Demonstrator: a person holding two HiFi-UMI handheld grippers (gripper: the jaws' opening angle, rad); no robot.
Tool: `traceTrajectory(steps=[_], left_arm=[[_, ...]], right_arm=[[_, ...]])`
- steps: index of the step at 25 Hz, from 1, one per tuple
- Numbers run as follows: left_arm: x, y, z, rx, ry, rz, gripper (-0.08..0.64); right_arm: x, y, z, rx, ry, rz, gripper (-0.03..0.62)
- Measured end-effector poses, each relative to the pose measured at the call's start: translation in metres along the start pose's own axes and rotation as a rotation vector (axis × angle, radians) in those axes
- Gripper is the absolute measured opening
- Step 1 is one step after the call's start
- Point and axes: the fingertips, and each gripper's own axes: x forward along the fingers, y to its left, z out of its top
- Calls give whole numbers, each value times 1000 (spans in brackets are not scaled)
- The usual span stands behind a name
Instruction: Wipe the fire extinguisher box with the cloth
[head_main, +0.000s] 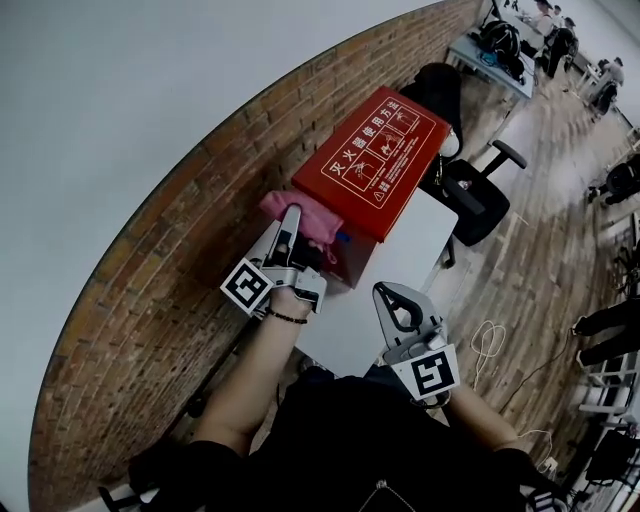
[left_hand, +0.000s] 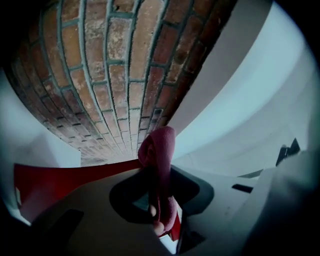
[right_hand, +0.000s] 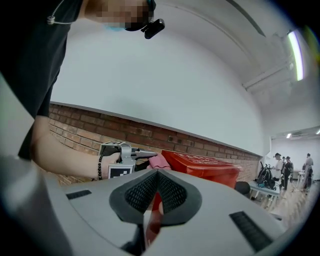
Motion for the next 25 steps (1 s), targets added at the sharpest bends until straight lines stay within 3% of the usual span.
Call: traceTrajectory(steps=[3, 6, 25], left_arm=[[1, 2, -1, -104, -11, -36, 133], [1, 6, -2, -146, -19, -60, 133], [2, 46, -4, -79, 44, 8, 133]], right_arm=[[4, 6, 4, -16, -2, -14, 20], [8, 11, 5, -19, 5, -30, 20], [17, 13, -7, 5, 51, -111, 20]])
